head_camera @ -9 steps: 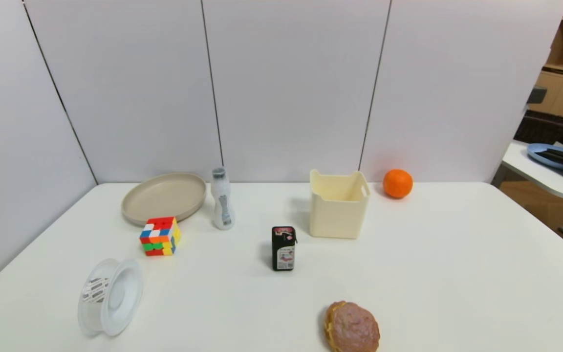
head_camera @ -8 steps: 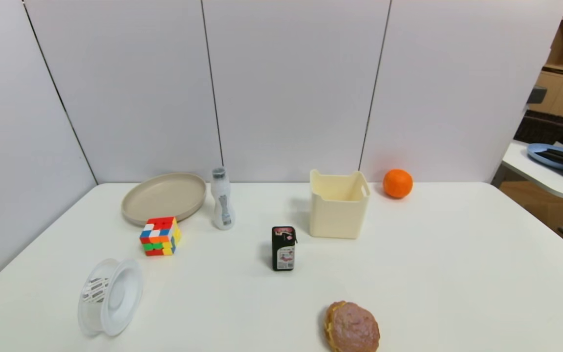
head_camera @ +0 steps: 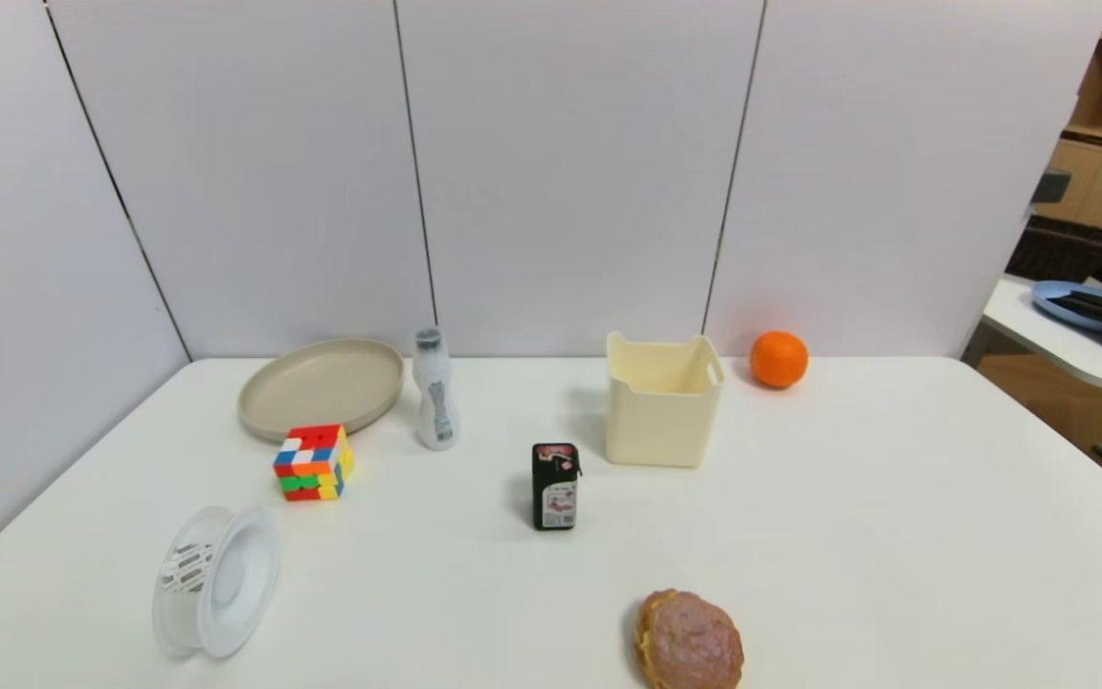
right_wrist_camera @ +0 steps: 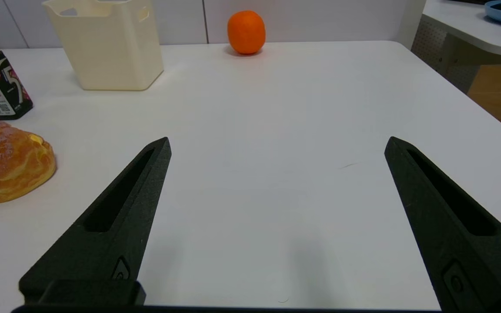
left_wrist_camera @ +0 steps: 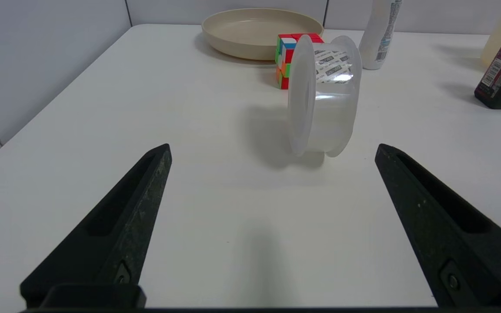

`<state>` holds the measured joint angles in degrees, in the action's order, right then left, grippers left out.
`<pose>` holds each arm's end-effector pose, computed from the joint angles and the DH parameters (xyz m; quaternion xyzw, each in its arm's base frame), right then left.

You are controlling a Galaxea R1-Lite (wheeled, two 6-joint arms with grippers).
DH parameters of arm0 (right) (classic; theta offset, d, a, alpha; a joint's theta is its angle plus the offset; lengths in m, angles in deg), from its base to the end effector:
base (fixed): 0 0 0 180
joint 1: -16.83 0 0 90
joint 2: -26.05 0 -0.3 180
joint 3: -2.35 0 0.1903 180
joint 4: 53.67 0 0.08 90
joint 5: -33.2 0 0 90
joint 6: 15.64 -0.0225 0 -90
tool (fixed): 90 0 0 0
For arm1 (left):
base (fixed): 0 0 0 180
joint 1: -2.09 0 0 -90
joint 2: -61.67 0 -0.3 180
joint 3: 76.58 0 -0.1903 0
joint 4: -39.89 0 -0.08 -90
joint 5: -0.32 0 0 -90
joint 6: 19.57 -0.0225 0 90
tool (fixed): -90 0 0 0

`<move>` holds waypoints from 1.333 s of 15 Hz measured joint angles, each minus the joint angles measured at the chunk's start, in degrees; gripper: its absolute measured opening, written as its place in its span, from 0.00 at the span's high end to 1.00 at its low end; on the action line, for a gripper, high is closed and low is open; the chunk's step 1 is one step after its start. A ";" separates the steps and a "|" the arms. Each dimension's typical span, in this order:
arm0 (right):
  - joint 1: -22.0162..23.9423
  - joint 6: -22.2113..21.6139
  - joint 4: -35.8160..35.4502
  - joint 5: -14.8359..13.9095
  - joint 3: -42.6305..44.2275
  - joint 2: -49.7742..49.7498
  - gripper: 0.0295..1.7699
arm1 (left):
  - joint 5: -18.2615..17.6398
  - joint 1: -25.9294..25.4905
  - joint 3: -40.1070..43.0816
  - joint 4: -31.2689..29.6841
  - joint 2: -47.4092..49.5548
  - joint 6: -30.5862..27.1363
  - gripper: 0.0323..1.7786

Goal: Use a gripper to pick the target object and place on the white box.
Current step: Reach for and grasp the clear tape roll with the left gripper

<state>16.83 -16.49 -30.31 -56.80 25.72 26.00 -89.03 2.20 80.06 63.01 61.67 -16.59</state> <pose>-0.0229 0.0000 0.0755 0.0074 -0.0005 0.0000 1.0000 -0.0228 0.0003 0.0759 -0.0260 -0.0022 0.0047 0.9996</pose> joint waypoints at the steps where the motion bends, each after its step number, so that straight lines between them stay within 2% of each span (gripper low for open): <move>1: 0.00 0.00 0.00 0.00 0.00 0.00 0.04 | 0.00 0.00 0.00 0.00 0.00 0.02 0.05; 6: 0.00 -0.05 0.00 0.00 0.00 -0.02 0.04 | -0.09 0.00 -0.73 -0.77 -0.02 0.05 0.05; 10: 0.00 0.00 0.00 0.00 0.00 -0.02 0.04 | -1.71 0.05 -11.90 -0.41 -3.72 0.13 0.05; 16: 0.00 -0.02 0.00 0.00 0.00 0.00 0.04 | -6.83 1.32 -38.64 6.77 -28.42 -3.90 0.05; 20: 0.00 -0.05 0.00 0.00 0.00 -0.02 0.04 | -8.46 3.68 -48.35 14.32 -46.63 -6.72 0.05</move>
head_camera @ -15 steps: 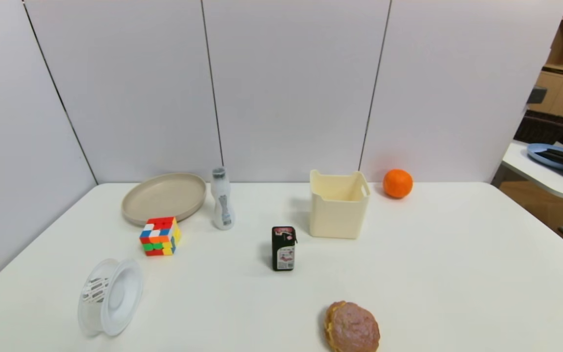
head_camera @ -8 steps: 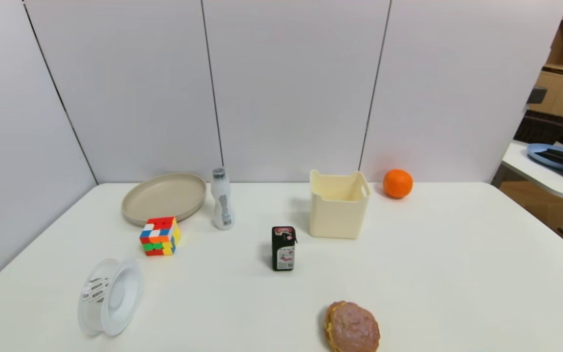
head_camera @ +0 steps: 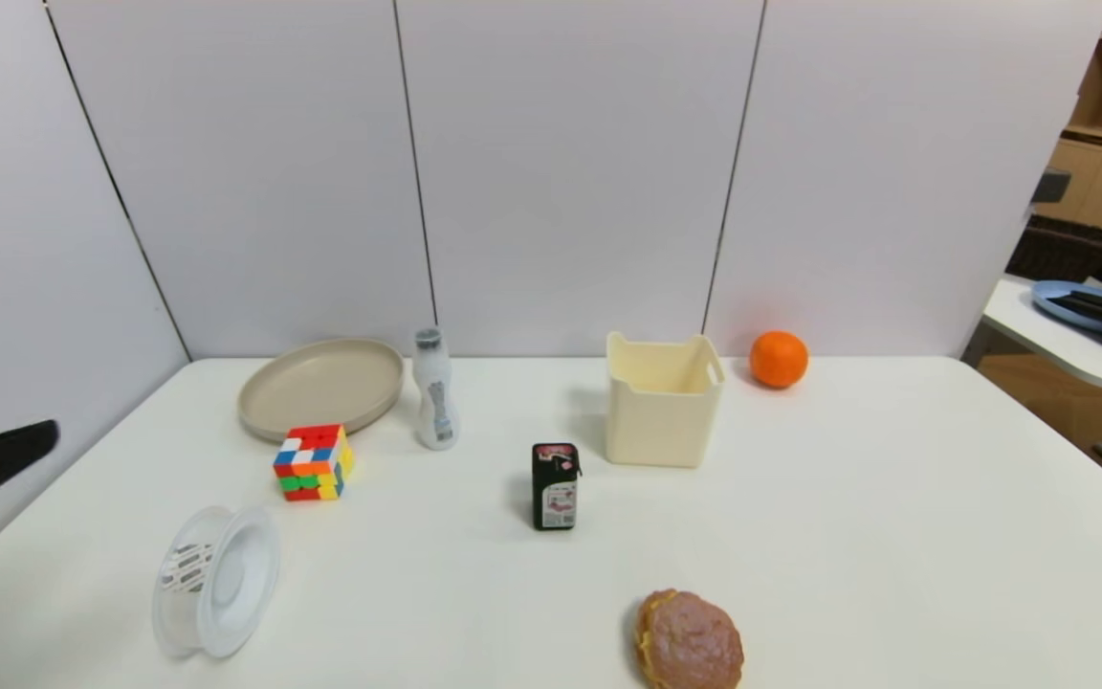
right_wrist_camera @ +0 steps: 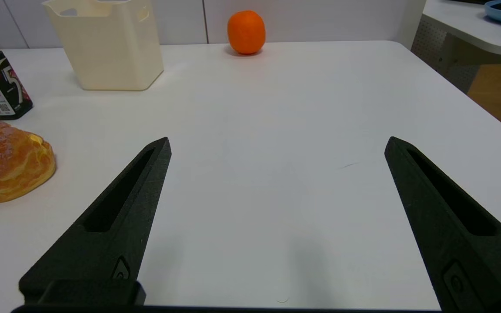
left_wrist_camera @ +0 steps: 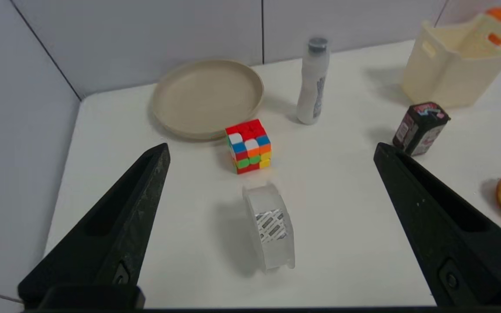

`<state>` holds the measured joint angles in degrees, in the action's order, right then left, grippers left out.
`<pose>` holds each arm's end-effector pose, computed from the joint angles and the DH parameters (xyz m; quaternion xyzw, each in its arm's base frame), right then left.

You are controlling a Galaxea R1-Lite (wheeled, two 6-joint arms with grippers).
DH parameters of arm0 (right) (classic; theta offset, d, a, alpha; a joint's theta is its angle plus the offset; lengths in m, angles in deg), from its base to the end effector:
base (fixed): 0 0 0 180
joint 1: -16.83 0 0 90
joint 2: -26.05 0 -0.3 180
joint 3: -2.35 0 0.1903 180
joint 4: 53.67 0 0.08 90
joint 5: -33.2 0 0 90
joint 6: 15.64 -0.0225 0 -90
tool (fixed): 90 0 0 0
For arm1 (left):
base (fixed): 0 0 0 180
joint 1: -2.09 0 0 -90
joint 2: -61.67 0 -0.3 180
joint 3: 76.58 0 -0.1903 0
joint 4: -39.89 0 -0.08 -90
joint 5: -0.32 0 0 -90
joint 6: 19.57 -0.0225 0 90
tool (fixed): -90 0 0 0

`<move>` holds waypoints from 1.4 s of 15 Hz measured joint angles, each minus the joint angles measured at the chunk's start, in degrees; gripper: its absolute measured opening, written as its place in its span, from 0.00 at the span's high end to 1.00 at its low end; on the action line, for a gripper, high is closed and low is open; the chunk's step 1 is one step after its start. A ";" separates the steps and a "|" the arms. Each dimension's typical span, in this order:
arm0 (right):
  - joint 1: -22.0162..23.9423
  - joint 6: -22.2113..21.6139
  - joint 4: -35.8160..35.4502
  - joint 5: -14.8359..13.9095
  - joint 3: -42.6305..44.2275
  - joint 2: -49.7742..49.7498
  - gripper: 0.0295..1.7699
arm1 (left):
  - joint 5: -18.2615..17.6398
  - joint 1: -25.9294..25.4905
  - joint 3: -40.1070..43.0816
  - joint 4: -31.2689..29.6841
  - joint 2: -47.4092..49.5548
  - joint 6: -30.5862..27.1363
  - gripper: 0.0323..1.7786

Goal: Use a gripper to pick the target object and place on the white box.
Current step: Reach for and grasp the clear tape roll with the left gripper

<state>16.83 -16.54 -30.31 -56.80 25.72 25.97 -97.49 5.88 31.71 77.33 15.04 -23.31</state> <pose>-0.0229 0.0000 0.0755 0.0079 -0.0008 0.0000 1.0000 0.0659 -0.0074 0.2768 0.0285 0.1043 -0.1039 0.9887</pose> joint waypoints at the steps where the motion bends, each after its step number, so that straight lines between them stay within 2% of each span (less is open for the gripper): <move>1: 0.00 0.02 0.00 -0.02 0.00 0.00 0.04 | -0.21 0.84 -1.05 1.54 -4.36 -0.16 0.05; 4: 0.00 0.05 0.00 0.00 0.00 0.02 0.04 | -0.33 2.44 -2.10 4.90 -14.47 -0.39 0.05; 9: 0.00 0.02 0.00 0.00 0.00 0.00 0.04 | -0.10 3.21 -2.12 5.92 -24.84 -0.72 0.05; 14: 0.00 0.02 0.00 0.00 0.00 0.00 0.04 | 1.22 4.00 1.22 6.23 -29.78 -0.66 0.05; 17: 0.00 0.02 0.00 0.00 0.00 0.00 0.04 | 4.12 4.12 2.62 6.23 -31.65 -0.63 0.05; 21: 0.00 0.02 0.00 0.00 0.00 0.02 0.04 | 4.58 4.45 3.32 6.10 -33.41 -0.17 0.05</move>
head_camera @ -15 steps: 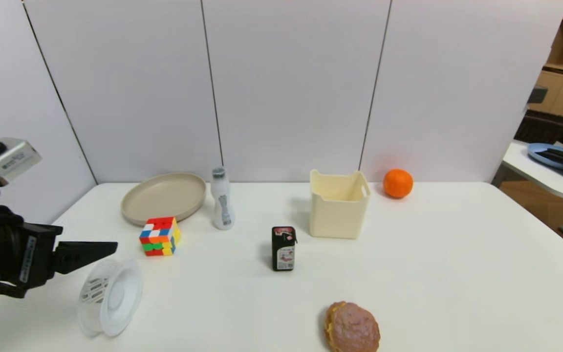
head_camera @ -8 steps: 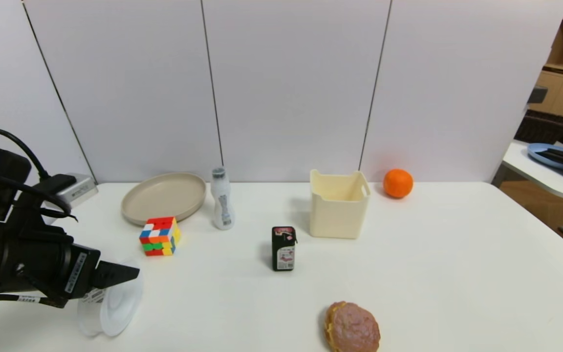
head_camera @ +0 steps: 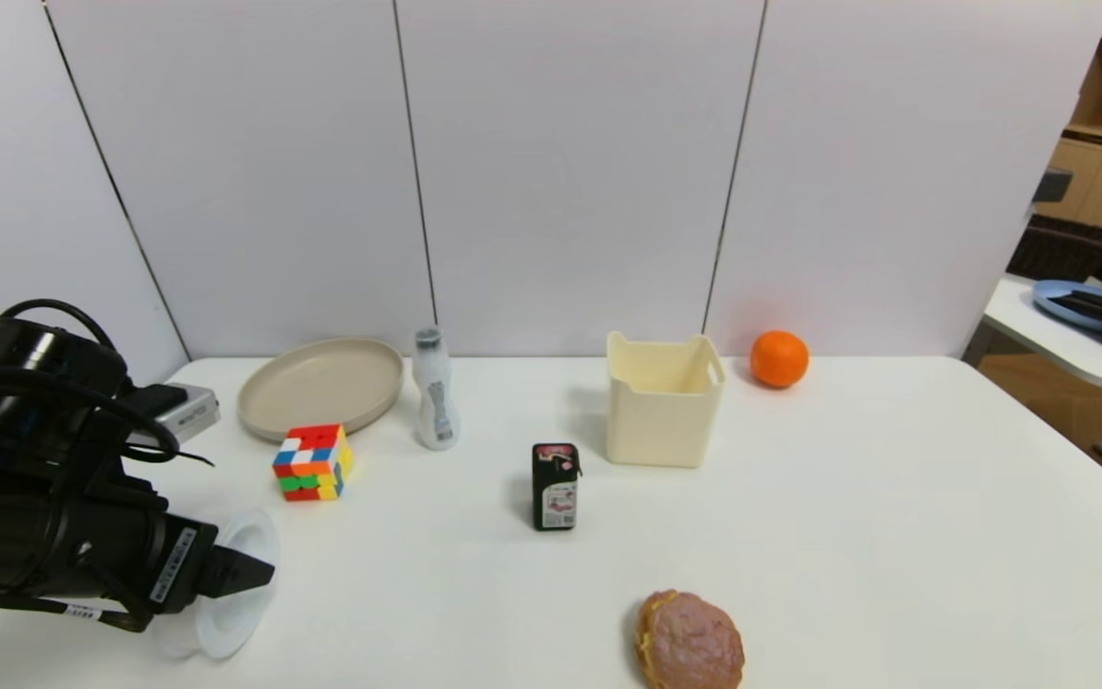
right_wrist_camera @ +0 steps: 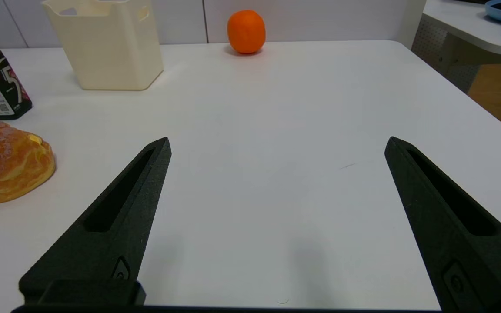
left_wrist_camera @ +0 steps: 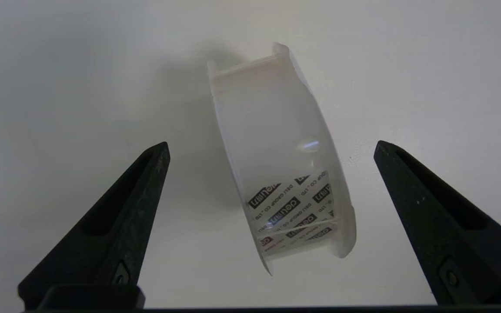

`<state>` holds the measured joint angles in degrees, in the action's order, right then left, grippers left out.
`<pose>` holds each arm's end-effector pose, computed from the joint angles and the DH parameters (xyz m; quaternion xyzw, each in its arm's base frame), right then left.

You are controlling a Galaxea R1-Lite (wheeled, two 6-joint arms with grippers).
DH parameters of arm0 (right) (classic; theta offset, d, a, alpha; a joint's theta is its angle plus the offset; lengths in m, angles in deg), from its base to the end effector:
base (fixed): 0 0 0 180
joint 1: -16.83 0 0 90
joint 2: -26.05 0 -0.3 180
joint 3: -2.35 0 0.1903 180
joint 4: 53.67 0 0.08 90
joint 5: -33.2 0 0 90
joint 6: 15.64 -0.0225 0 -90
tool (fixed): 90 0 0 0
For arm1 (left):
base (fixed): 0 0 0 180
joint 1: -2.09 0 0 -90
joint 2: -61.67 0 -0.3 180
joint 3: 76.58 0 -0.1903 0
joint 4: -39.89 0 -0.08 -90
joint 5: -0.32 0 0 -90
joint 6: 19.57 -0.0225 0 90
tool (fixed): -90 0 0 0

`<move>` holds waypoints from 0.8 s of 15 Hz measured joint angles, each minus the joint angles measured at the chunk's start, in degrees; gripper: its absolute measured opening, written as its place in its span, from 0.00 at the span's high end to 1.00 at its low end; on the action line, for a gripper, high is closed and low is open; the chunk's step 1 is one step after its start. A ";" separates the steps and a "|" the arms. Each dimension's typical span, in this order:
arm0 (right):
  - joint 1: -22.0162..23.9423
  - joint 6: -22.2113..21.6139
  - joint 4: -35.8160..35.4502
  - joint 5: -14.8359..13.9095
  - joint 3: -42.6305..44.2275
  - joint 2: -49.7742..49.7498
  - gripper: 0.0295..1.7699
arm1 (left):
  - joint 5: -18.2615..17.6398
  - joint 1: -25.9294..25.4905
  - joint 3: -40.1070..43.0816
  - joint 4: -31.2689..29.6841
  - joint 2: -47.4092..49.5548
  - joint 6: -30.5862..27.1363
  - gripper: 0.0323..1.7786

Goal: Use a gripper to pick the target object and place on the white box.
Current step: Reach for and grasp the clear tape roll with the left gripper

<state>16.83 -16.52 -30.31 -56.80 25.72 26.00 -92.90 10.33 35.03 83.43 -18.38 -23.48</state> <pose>-0.0229 0.0000 0.0755 0.0077 -0.0005 0.0000 1.0000 0.1908 -0.0289 0.1729 0.0504 0.4596 -0.1042 0.8806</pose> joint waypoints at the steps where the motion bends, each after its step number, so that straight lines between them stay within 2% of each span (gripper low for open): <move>1: 0.00 0.02 0.00 0.00 0.00 0.00 0.04 | 0.05 0.02 0.28 -0.09 -0.38 0.01 0.05; 12: 0.00 -0.02 0.00 0.00 0.00 0.00 0.04 | 0.09 0.44 1.23 -1.13 -4.66 -0.38 0.05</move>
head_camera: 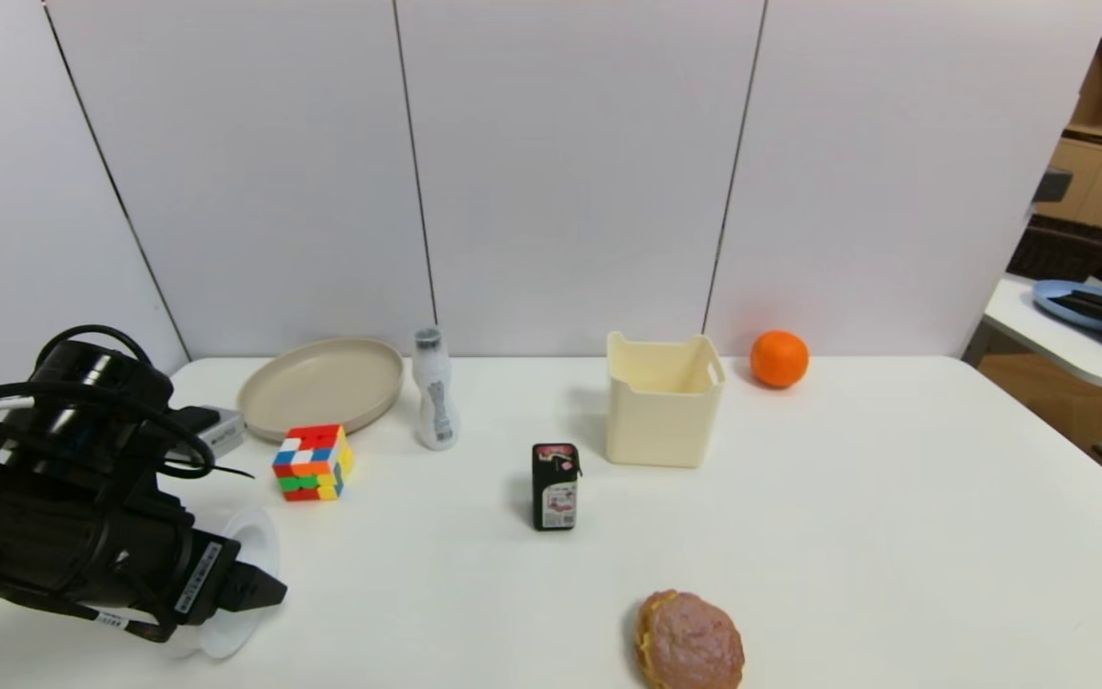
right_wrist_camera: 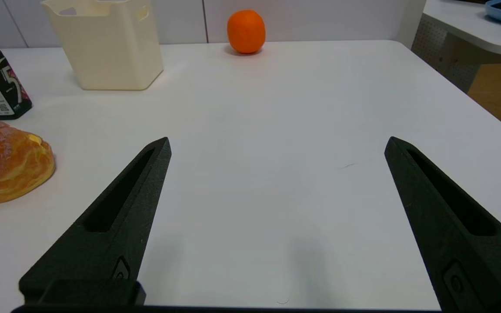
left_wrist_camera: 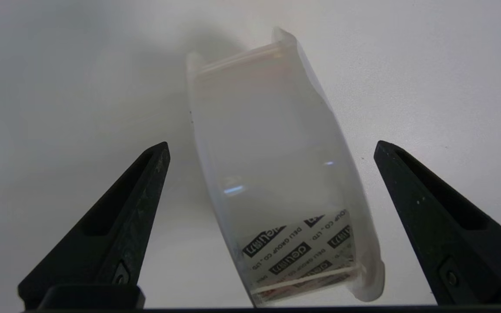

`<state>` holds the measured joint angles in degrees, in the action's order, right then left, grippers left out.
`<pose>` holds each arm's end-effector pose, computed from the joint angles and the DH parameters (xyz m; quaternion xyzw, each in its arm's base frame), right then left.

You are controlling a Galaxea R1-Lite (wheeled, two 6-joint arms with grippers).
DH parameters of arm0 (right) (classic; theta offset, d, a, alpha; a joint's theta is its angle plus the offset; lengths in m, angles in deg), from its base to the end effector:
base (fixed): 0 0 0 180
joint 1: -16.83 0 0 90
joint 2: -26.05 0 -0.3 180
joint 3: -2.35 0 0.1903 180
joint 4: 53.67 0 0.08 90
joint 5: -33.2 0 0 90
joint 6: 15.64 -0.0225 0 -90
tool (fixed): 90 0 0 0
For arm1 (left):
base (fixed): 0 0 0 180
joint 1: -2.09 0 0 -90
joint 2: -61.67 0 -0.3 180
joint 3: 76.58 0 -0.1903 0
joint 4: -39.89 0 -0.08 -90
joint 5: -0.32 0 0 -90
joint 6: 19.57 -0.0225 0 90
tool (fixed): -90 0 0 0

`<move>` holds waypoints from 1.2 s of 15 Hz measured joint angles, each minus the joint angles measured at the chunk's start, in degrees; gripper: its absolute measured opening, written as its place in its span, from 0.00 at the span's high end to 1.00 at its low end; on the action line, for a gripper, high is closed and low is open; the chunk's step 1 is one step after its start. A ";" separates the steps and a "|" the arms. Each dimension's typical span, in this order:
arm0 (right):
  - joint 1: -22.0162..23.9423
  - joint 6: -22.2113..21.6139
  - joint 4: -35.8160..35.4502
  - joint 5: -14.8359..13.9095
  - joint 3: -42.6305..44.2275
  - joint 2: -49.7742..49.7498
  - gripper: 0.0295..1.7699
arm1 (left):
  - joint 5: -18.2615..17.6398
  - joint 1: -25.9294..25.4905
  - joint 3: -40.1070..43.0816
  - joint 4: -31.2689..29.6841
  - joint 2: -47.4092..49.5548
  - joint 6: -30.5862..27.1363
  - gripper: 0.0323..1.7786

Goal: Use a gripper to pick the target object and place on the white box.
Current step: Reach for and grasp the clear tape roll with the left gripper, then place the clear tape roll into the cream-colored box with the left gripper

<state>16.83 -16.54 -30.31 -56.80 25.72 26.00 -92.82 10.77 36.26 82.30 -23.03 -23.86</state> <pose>-0.0229 0.0000 0.0755 0.0079 -0.0005 0.0000 1.0000 0.2025 -0.0322 0.1527 0.0564 0.4954 -0.1078 0.8601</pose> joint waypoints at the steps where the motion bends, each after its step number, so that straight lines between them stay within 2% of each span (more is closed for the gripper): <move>1: 0.00 0.02 0.02 0.00 0.00 -0.02 0.04 | 0.00 0.02 0.04 -0.13 -0.20 0.00 0.05; 6: 0.00 0.02 0.00 0.00 0.00 0.00 0.04 | 0.07 0.02 0.41 -0.57 -0.88 0.00 0.05; 10: 0.00 0.02 0.00 0.00 0.00 0.00 0.04 | 0.11 0.02 1.13 -3.43 -1.11 0.13 0.40; 13: 0.00 0.02 0.00 0.00 0.00 0.00 0.04 | 0.13 0.02 1.27 -3.56 -1.11 0.18 0.57; 14: 0.00 0.02 0.00 0.00 0.00 0.00 0.04 | 0.16 0.00 1.35 -3.56 -1.05 0.11 0.68; 18: 0.00 0.02 0.00 0.00 0.00 -0.02 0.04 | 0.22 0.00 1.96 -3.58 -0.46 0.11 0.68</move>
<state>16.83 -16.52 -30.31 -56.80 25.72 25.97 -92.60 10.77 38.22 78.71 -23.50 -23.75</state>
